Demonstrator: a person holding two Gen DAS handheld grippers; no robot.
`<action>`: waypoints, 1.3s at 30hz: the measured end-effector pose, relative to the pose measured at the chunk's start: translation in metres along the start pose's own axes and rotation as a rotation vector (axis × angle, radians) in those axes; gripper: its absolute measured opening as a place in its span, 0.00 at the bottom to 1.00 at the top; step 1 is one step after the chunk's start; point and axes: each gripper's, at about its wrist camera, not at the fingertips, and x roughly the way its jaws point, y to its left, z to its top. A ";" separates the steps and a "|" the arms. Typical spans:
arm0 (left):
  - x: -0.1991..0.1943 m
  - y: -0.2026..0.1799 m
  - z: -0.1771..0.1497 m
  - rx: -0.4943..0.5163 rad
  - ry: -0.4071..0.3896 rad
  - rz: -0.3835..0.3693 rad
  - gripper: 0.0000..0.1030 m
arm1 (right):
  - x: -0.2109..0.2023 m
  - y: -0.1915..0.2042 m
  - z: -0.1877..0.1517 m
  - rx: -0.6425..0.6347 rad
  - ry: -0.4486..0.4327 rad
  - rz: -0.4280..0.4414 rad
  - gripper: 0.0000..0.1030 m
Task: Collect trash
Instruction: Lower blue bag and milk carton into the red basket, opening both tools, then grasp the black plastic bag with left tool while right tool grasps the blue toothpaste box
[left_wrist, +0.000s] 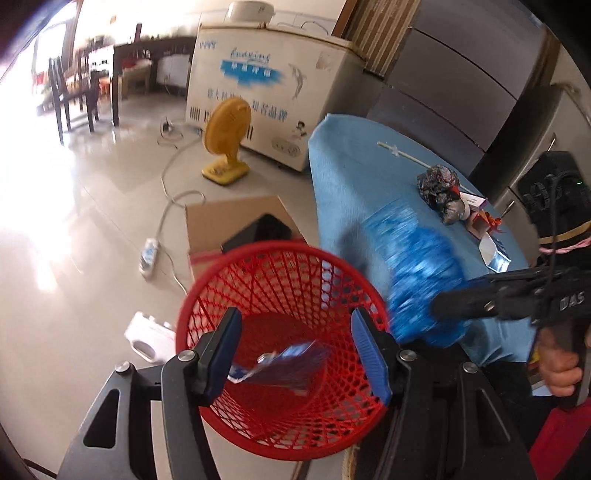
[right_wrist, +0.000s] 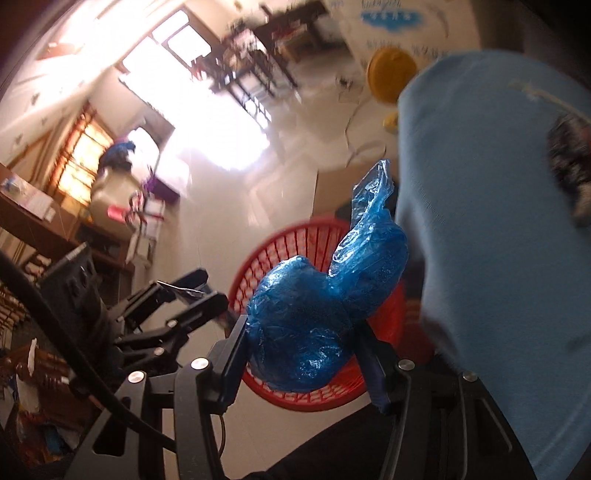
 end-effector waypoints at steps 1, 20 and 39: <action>0.004 0.002 -0.001 -0.005 0.014 -0.014 0.65 | 0.011 -0.001 0.001 0.006 0.035 0.000 0.60; 0.020 -0.079 0.037 0.155 -0.031 -0.007 0.68 | -0.045 -0.049 -0.009 0.121 -0.150 -0.001 0.66; 0.136 -0.264 0.110 0.399 0.090 -0.105 0.70 | -0.225 -0.241 -0.133 0.499 -0.553 -0.238 0.70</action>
